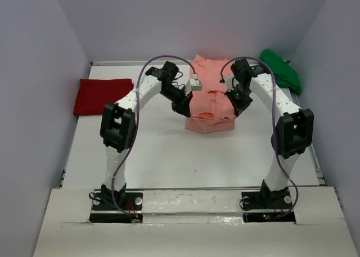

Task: Fold and stack the t-shirts
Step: Fold the tshirt

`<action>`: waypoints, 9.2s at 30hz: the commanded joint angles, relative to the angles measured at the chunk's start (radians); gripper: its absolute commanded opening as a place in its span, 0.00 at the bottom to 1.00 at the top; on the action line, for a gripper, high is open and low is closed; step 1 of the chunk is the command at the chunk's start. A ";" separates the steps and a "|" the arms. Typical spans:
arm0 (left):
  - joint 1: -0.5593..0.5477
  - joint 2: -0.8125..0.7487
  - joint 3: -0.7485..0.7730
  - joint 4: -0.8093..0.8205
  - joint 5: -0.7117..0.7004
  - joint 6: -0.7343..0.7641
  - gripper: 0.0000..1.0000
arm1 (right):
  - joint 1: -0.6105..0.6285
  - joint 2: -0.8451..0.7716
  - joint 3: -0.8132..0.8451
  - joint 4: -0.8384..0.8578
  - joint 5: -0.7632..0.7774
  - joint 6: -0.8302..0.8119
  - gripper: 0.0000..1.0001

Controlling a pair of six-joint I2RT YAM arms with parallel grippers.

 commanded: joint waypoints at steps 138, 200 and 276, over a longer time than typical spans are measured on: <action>0.442 -0.813 -0.744 0.477 -0.459 -0.249 0.99 | -0.027 0.338 0.024 0.344 -0.082 -0.088 0.00; 0.472 -1.113 -1.039 0.728 -0.328 -0.412 0.99 | 0.119 0.160 -0.030 0.327 0.043 -0.095 0.00; 0.563 -1.199 -1.109 0.762 -0.284 -0.389 0.99 | 0.220 0.753 0.783 0.036 -0.048 -0.082 0.00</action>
